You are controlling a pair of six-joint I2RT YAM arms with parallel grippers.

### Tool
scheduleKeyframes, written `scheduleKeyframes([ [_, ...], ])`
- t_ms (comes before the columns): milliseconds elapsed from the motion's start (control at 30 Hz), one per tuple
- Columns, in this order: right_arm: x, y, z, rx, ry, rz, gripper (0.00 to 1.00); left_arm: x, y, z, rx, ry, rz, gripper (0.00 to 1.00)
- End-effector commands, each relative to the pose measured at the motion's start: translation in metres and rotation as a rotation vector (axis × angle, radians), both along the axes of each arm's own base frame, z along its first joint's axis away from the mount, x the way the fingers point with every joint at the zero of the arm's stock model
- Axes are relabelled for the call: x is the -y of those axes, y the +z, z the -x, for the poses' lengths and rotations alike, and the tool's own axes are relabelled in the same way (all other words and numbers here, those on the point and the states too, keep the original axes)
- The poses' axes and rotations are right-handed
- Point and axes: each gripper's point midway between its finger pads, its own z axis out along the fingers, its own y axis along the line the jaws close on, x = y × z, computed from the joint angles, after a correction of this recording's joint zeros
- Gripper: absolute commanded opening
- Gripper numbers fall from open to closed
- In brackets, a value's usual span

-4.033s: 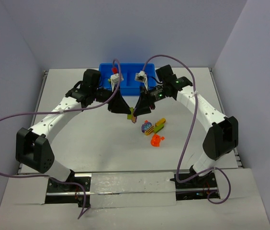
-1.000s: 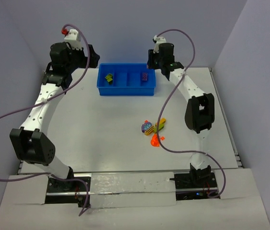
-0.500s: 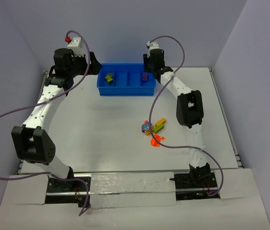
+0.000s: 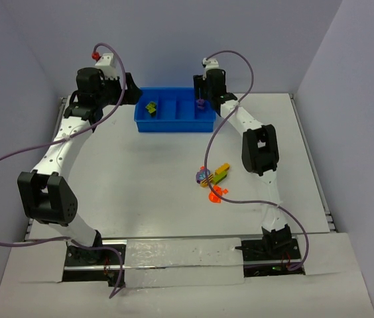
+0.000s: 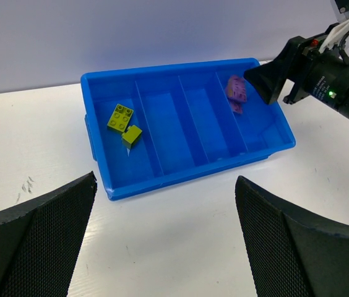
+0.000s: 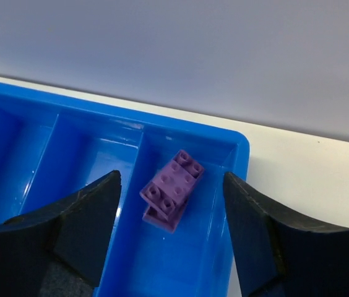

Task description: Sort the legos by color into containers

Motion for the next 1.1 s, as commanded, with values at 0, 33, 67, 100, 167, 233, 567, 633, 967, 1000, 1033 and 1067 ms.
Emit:
scheduleKeyframes([
  [0,-0.011,0.042,-0.008,0.096,0.011,-0.044,0.75,0.003,0.011,0.003,0.03,-0.037,0.015,0.99],
  [33,-0.013,0.047,-0.006,0.098,0.018,-0.051,0.75,0.004,0.013,0.004,0.034,-0.043,0.016,0.99],
  [67,-0.015,0.052,-0.003,0.1,0.027,-0.059,0.77,0.005,0.013,0.006,0.035,-0.05,0.017,0.99],
  [100,-0.016,0.064,0.002,0.107,0.04,-0.07,0.79,0.007,0.014,0.009,0.037,-0.067,0.017,0.99],
  [167,-0.019,0.084,0.012,0.123,0.066,-0.08,0.81,0.009,0.016,0.014,0.041,-0.087,0.021,0.99],
  [233,-0.021,0.105,0.025,0.142,0.088,-0.085,0.88,0.012,0.016,0.02,0.041,-0.106,0.028,0.99],
  [567,0.018,0.145,0.141,0.065,0.208,-0.048,0.98,0.051,-0.015,0.074,-0.008,-0.406,0.031,0.98],
  [633,0.028,0.14,0.161,0.034,0.241,-0.031,0.98,0.053,-0.023,0.08,-0.014,-0.427,0.022,0.97],
  [967,0.028,0.046,0.298,-0.297,0.487,0.081,0.94,0.053,-0.03,0.085,-0.033,-0.41,0.054,0.97],
  [1000,0.028,0.038,0.307,-0.316,0.493,0.092,0.94,0.053,-0.03,0.085,-0.033,-0.407,0.055,0.97],
  [1033,0.028,0.033,0.313,-0.328,0.494,0.102,0.94,0.053,-0.029,0.085,-0.034,-0.403,0.058,0.97],
  [1067,0.024,0.03,0.319,-0.342,0.503,0.106,0.94,0.053,-0.028,0.084,-0.036,-0.401,0.061,0.97],
])
